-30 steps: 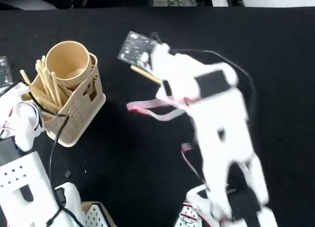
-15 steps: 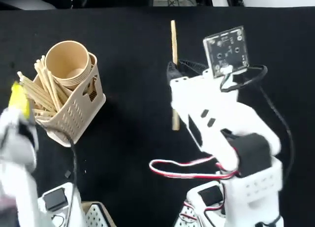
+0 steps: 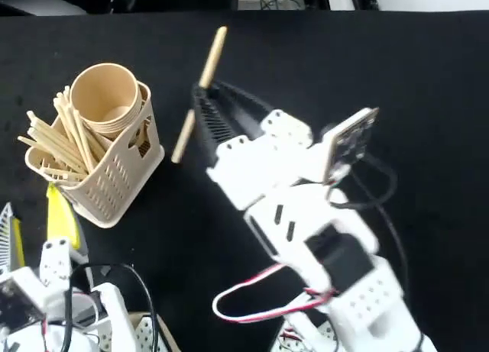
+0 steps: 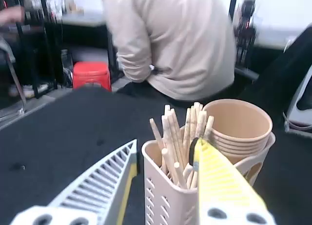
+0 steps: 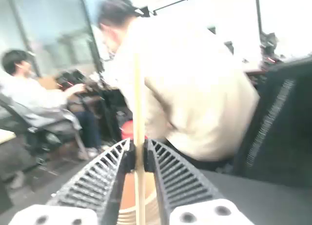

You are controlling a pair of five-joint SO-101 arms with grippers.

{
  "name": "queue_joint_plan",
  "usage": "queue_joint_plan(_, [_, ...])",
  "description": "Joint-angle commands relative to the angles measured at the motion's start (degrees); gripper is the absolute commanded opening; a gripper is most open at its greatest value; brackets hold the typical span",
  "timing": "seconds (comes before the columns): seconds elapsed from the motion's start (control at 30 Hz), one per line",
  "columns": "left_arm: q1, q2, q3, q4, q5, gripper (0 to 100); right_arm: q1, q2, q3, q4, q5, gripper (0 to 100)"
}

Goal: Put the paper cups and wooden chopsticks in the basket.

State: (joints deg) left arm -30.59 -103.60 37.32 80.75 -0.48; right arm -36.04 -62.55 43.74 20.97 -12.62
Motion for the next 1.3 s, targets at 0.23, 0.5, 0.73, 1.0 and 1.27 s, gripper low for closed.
queue_joint_plan(0.23, [0.22, -1.14, -10.59, 2.2, 0.35, 20, -9.93, 15.08, -1.54, -29.27, 0.09, 1.1])
queue_joint_plan(0.5, [0.84, -1.05, -14.37, 3.96, 0.79, 20, -13.45, 34.24, -16.13, -29.71, 0.09, 1.1])
queue_joint_plan(0.73, [0.84, -1.05, -14.02, 2.73, 0.79, 20, -13.98, 44.97, -25.63, -29.27, 0.26, 1.1])
queue_joint_plan(1.0, [0.84, -0.97, -12.35, 2.81, 0.7, 20, -13.8, 48.31, -26.68, -21.36, 0.35, 1.1])
queue_joint_plan(1.27, [0.84, -0.97, -11.91, 2.99, 0.62, 20, -17.93, 48.31, -32.31, -6.15, 0.44, 20.8])
